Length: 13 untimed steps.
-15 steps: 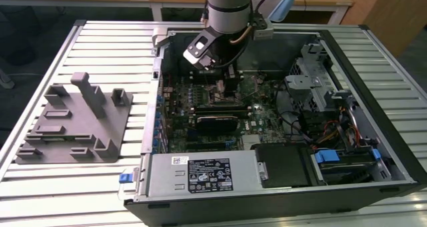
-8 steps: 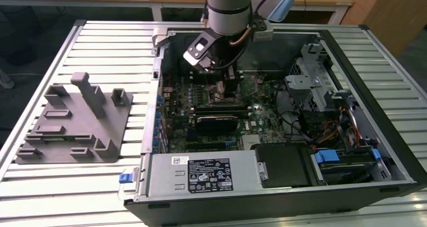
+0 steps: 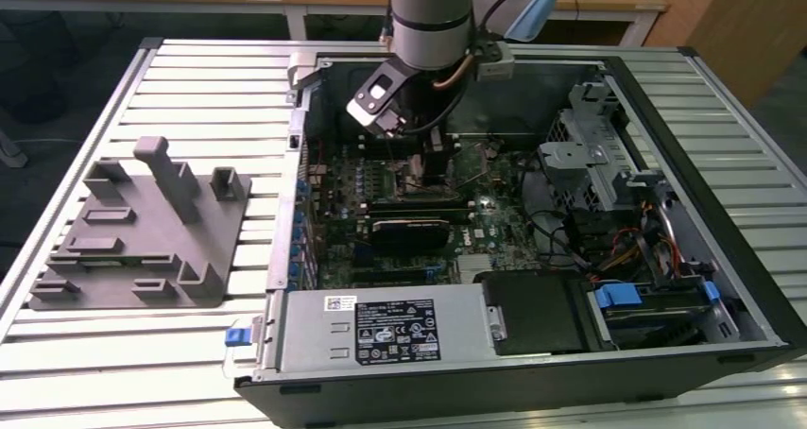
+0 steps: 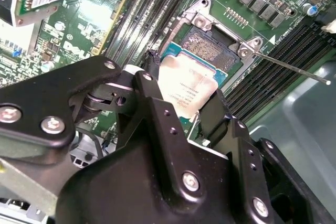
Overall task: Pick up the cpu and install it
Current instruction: 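Place the cpu into insertion slot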
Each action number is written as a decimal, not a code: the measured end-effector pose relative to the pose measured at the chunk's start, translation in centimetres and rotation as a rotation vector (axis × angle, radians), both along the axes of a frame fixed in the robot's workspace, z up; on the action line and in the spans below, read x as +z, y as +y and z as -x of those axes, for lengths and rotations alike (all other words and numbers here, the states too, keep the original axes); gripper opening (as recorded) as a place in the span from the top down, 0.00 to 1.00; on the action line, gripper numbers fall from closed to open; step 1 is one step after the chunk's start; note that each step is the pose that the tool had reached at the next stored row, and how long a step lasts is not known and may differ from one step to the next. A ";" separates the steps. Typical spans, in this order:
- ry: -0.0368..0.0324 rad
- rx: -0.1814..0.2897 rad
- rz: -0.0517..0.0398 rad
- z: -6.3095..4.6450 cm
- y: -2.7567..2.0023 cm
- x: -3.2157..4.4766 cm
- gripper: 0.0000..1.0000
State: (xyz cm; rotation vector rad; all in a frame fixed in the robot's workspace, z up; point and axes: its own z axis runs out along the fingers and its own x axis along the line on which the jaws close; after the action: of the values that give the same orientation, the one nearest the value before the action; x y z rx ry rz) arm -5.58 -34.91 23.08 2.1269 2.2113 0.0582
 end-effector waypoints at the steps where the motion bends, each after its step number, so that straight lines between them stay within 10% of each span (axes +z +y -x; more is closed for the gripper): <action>1: 0.0000 0.000 0.0000 0.0 0.06 -0.07 0.45; 13: 0.0001 0.000 0.0023 0.0 0.37 -0.87 0.45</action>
State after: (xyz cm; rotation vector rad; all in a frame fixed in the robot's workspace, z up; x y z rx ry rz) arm -5.58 -34.54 22.22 2.1260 2.2101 0.0555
